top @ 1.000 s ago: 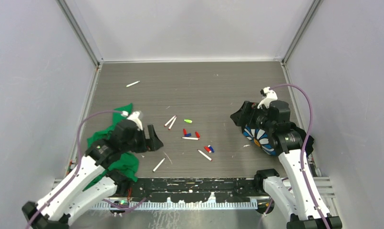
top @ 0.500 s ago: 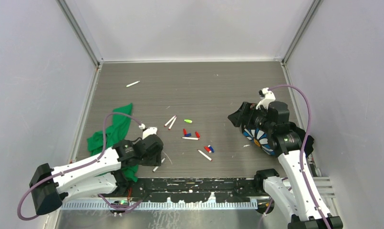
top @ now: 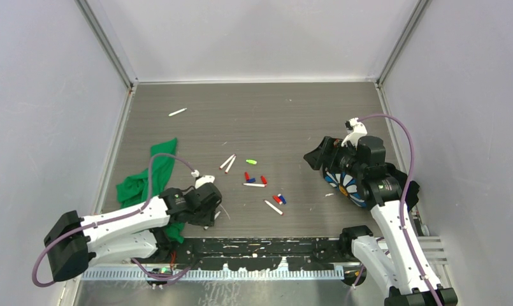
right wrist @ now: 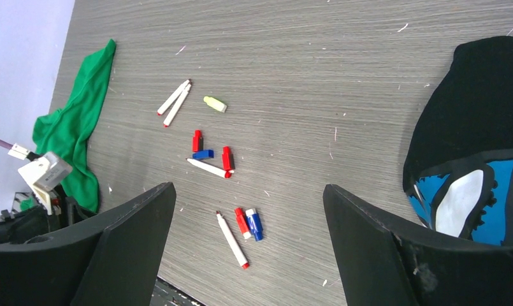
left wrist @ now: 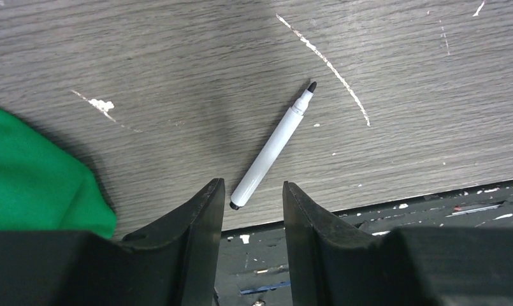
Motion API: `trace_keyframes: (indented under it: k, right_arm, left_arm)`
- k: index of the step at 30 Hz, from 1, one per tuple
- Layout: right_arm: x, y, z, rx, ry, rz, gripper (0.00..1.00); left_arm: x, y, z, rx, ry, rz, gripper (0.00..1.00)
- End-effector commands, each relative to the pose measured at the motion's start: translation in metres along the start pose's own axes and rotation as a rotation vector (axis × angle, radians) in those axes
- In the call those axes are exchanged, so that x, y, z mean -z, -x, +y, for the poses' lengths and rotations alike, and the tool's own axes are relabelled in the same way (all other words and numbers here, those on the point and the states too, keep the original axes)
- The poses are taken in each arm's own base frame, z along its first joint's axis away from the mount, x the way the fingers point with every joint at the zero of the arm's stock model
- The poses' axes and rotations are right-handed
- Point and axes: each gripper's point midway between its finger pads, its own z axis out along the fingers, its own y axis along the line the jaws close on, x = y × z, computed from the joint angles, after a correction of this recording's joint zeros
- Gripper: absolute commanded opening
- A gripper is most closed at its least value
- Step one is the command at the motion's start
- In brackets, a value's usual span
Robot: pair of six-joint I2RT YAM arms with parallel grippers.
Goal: Insert the pens into the pen caps
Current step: Pick up the pen from the center of the board.
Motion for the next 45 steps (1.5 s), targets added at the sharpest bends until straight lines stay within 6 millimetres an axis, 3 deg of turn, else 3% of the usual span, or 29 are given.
trace_keyframes:
  k: [1,20,32,35,38,45]
  right_arm:
    - [0.002,0.012,0.010,0.014,0.039,-0.048,0.92]
    - [0.003,0.010,0.008,0.014,0.027,-0.040,0.92]
    - [0.002,0.008,0.006,-0.001,0.015,-0.034,0.92]
    - [-0.002,0.005,0.009,-0.054,0.032,-0.017,0.91]
    - [-0.007,0.000,0.026,-0.106,0.115,0.012,0.89]
    - [-0.001,-0.012,0.097,-0.256,0.383,0.054,0.83]
  left_arm:
    - [-0.001,0.007,-0.011,-0.029,-0.031,-0.016,0.39]
    - [-0.015,-0.003,-0.015,-0.086,0.033,0.018,0.26]
    - [-0.014,-0.005,-0.016,-0.081,0.032,0.012,0.04]
    - [-0.005,0.006,-0.031,-0.068,-0.045,-0.028,0.00]
    - [0.016,0.029,-0.060,-0.075,-0.172,-0.102,0.00]
    - [0.085,0.078,-0.142,-0.122,-0.550,-0.251,0.00]
